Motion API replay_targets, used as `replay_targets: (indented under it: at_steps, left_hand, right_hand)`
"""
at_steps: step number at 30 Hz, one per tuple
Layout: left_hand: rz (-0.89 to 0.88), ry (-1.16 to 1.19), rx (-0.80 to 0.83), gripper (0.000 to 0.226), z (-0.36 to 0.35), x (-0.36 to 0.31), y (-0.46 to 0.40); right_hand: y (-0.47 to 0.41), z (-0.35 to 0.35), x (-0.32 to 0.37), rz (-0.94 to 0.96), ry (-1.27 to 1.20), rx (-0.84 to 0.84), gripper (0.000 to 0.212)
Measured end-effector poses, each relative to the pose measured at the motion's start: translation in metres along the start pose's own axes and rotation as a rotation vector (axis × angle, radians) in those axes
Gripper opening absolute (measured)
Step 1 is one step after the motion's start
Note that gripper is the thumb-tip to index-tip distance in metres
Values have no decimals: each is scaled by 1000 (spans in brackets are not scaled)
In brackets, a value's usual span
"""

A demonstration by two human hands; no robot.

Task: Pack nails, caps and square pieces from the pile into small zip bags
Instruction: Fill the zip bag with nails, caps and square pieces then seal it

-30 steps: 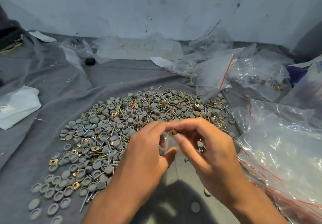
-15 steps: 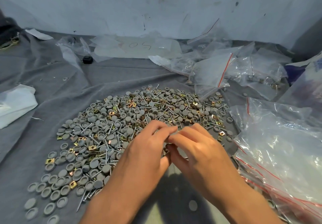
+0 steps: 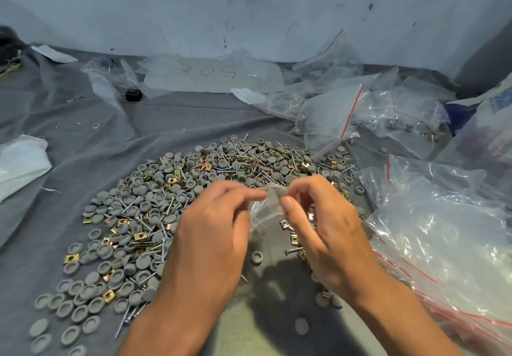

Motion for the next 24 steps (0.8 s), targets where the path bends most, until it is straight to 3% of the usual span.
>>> replay_targets:
  at_steps: [2,4,8,10,14,19,22,24]
  left_hand:
    - [28,49,-80,39,4,1,-1]
    - [40,130,-184,40,11,1,-1]
    - [8,186,-390,35,27,3,-3]
    - [19,124,-317,35,25,5,-5]
    - [71,32,-72,35,8,9,-5]
    - [76,-5,8,36,-2,9,-2]
    - [76,-12,19,36,-4,10,0]
    - [75,-11,22,35,-5,11,1]
  right_hand:
    - [-4,-4,-15,-123,-78,3,10]
    - [-8,-9,-32,-161,86,111,4]
    - [-7,-27,-47,-215,372,429,37]
    - [-4,-34,-47,-195,430,447,41]
    - [-4,-35,-49,-117,458,392,25]
    - [0,-37,-55,-91,474,376,26]
    - [-4,-31,-60,-206,347,301,28]
    - [-7,-24,-61,-339,117,250,18]
Point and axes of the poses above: each hand's wrist, its own y-axis away from the middle knuckle, its own z-axis out of the back of the hand, x = y × z, the point moved 2 cm from there along -y, towards the middle knuckle, and after that the axes turned 2 degrees about z, right-handed, at the moved point
